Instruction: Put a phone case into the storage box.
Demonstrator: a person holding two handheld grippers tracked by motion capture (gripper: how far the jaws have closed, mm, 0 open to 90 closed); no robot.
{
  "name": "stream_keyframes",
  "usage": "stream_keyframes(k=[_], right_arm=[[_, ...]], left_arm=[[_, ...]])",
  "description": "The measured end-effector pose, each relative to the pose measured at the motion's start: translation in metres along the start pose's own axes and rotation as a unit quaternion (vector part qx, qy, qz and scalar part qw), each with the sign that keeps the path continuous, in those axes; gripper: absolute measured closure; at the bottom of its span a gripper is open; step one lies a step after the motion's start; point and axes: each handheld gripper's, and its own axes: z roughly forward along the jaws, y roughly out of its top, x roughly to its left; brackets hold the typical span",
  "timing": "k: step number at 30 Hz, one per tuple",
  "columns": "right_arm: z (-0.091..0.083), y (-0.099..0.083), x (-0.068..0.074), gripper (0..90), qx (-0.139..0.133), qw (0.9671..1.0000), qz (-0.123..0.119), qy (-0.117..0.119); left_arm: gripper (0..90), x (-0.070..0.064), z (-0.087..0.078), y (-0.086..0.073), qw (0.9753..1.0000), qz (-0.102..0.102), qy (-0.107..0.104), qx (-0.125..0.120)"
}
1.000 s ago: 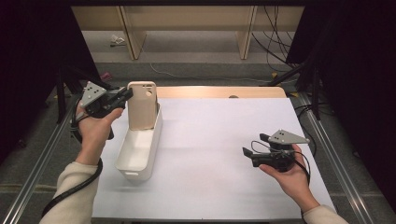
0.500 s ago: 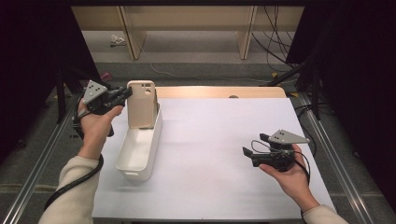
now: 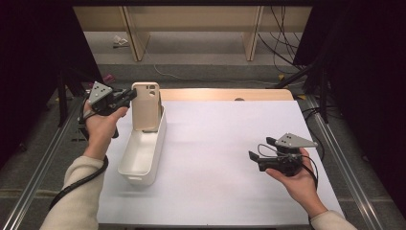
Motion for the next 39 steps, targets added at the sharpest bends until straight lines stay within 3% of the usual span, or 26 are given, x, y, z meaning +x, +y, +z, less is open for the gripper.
stream_keyframes(k=[25,39], right_arm=[[0.0,0.0,0.0,16.1,0.0,1.0,0.001,0.0],[0.0,0.0,0.0,16.1,-0.001,1.0,0.001,0.0]], left_arm=[[82.3,0.008,0.014,-0.013,0.9999,-0.005,-0.014,-0.002],[82.3,0.013,0.021,-0.023,0.9998,-0.006,-0.015,0.013]])
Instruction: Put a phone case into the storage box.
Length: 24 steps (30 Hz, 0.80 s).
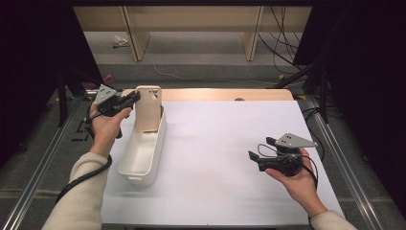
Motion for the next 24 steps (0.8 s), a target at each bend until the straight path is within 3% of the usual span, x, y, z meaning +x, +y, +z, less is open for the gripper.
stream_keyframes(k=[24], right_arm=[[0.0,0.0,0.0,16.1,-0.001,1.0,0.002,-0.001]], left_arm=[[82.3,0.008,0.007,-0.011,0.9998,-0.009,0.004,0.015]])
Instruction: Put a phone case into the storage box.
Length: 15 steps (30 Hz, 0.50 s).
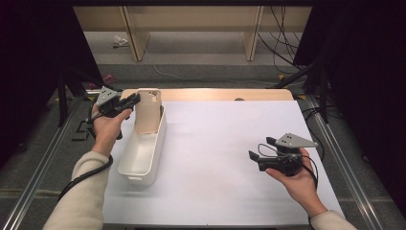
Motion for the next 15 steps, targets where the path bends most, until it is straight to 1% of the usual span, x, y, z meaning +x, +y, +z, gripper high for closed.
stream_keyframes(k=[5,15], right_arm=[[0.0,0.0,0.0,16.1,0.0,1.0,0.0,0.0],[0.0,0.0,-0.0002,16.1,0.0,1.0,0.001,0.0]], left_arm=[[82.2,0.0014,0.001,-0.0021,1.0,-0.004,0.0,0.004],[82.3,0.0008,0.0038,-0.0036,0.9999,-0.001,-0.001,0.014]])
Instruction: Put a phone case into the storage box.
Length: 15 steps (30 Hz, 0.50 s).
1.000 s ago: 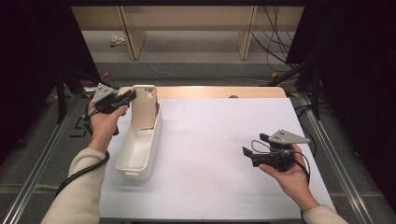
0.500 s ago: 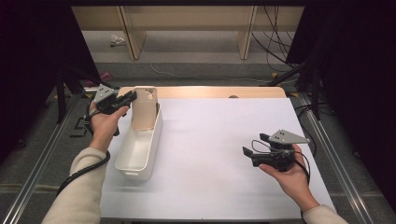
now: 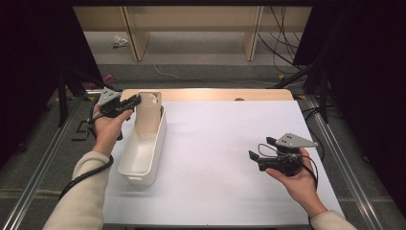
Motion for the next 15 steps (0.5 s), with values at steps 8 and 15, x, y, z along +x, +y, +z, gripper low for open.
stream_keyframes(k=[8,15], right_arm=[[0.0,-0.0001,0.0,16.1,0.001,1.0,0.0,0.0],[0.0002,-0.0002,-0.0002,16.1,0.002,1.0,0.001,0.001]], left_arm=[[82.2,0.0008,0.0028,-0.0016,0.9999,-0.001,0.0,0.011],[82.1,0.0015,0.0061,-0.0028,0.9999,-0.003,0.0,0.016]])
